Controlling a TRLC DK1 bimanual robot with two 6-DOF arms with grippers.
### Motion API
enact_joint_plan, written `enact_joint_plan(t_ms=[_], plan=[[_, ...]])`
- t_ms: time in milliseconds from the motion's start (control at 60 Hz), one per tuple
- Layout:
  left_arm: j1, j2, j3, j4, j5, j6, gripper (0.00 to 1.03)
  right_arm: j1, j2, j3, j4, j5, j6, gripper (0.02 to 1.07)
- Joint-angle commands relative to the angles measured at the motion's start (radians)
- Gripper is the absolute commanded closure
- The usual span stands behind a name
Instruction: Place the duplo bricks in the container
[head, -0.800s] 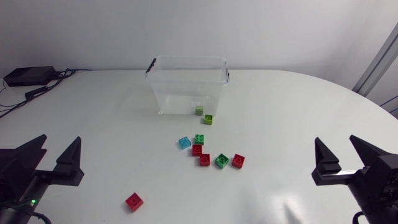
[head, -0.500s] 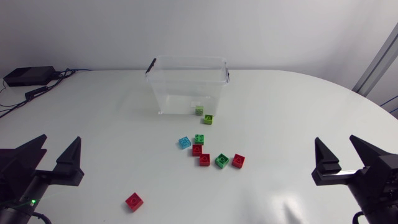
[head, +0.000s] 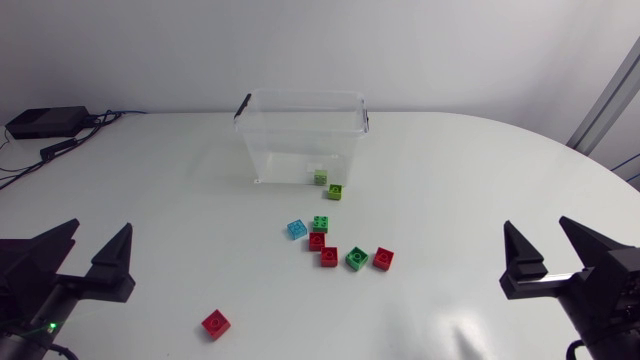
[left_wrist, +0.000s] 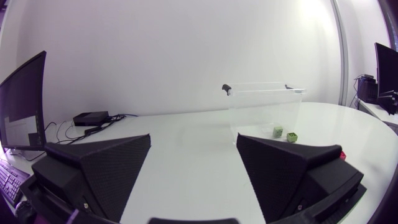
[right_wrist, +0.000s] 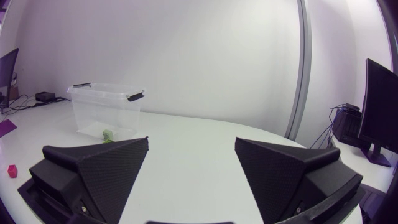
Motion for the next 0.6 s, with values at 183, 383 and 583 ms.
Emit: enact_joint_plan(t_ms=[183, 383, 583], plan=[[-0.028, 0.074, 0.158, -0.072, 0.004, 0.006, 0.08, 0.007, 0.132, 0.124, -0.011, -0.006, 0.017, 0.07], [-0.057, 0.374, 0.382, -0.226, 0.004, -0.010, 0.08, 0.010, 0.367, 0.256, -0.069, -0.038, 0.017, 0.07], [-0.148, 0.660, 0.580, -0.451, 0.003, 0.026, 0.07, 0.042, 0.565, 0.352, -0.132, -0.054, 0.017, 0.07]])
